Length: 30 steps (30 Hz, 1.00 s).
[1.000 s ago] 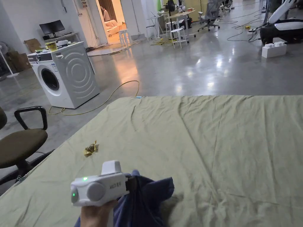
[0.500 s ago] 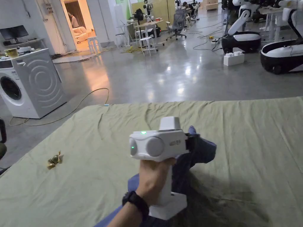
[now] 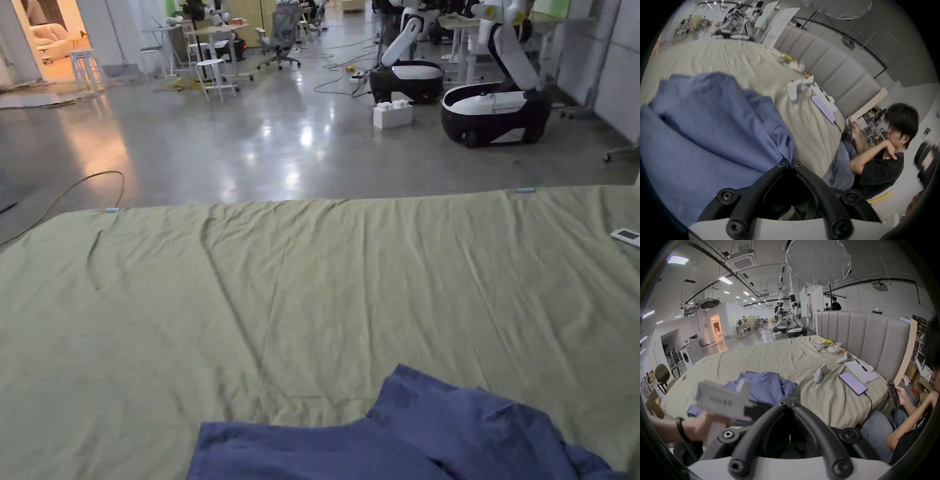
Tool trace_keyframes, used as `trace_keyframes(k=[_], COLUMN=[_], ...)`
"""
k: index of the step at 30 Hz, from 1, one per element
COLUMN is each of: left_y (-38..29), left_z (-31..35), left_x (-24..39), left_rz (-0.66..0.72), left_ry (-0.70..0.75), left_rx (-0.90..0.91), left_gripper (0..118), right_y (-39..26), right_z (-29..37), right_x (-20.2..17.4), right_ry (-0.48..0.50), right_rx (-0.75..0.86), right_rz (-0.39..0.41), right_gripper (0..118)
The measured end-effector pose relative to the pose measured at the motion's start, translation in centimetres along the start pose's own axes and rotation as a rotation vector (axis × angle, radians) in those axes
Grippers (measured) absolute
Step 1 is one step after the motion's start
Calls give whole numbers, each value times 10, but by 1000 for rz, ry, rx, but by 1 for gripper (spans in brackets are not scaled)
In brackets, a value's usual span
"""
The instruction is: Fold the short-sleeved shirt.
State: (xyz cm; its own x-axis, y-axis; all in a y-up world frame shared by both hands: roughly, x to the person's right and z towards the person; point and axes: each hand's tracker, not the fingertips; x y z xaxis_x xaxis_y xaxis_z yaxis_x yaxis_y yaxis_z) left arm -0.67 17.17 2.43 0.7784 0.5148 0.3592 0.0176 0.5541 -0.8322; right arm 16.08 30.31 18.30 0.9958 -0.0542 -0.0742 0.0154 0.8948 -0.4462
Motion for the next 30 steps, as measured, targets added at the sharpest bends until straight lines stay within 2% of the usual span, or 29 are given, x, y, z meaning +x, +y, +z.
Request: trace_keyframes(k=[2,4,5,6,7,8,11,14,15,18,24,27,29,30], left_y=[-10,-11,-6,0,1,7,18,21,16,-4,-60,-77,-90,-95], left_z=[-1,13,20,34,54,82,175,261,290,351,430,451,461,464], left_x=[1,-2,-8,-13,-16,-21,-33,-42,-43,-37,-5,9,17,21], left_rz=[-65,-41,-7,25,29,18,-52,-143,-181,-235,-320,-318,-316,-321], left_ry=[22,34,2,-4,16,22,112,294,398,629,860,920,921,922], left_rx=[-9,17,36,72,114,183,396,545,583,720,896,916,927,925], left_gripper=[2,7,20,43,75,87,87,89,90,90,87,75,50,33], right_y=[-2,-1,0,4,7,11,27,41,46,57,70,73,75,76], right_z=[-1,-4,-5,-6,-7,-8,-12,-14,-14,-11,6,15,21,23], right_x=[0,-5,-7,-14,-17,-21,-33,-43,-47,-58,-72,-77,-80,-81], right_ry=[10,29,38,54,67,85,129,178,198,218,258,273,278,281], right_rx=[-2,1,4,14,25,37,92,156,180,221,291,309,324,333], right_rz=[-5,-3,2,11,16,25,42,52,53,56,65,90,112,121], right_gripper=[0,0,0,0,0,0,0,0,0,0,0,0,0,0])
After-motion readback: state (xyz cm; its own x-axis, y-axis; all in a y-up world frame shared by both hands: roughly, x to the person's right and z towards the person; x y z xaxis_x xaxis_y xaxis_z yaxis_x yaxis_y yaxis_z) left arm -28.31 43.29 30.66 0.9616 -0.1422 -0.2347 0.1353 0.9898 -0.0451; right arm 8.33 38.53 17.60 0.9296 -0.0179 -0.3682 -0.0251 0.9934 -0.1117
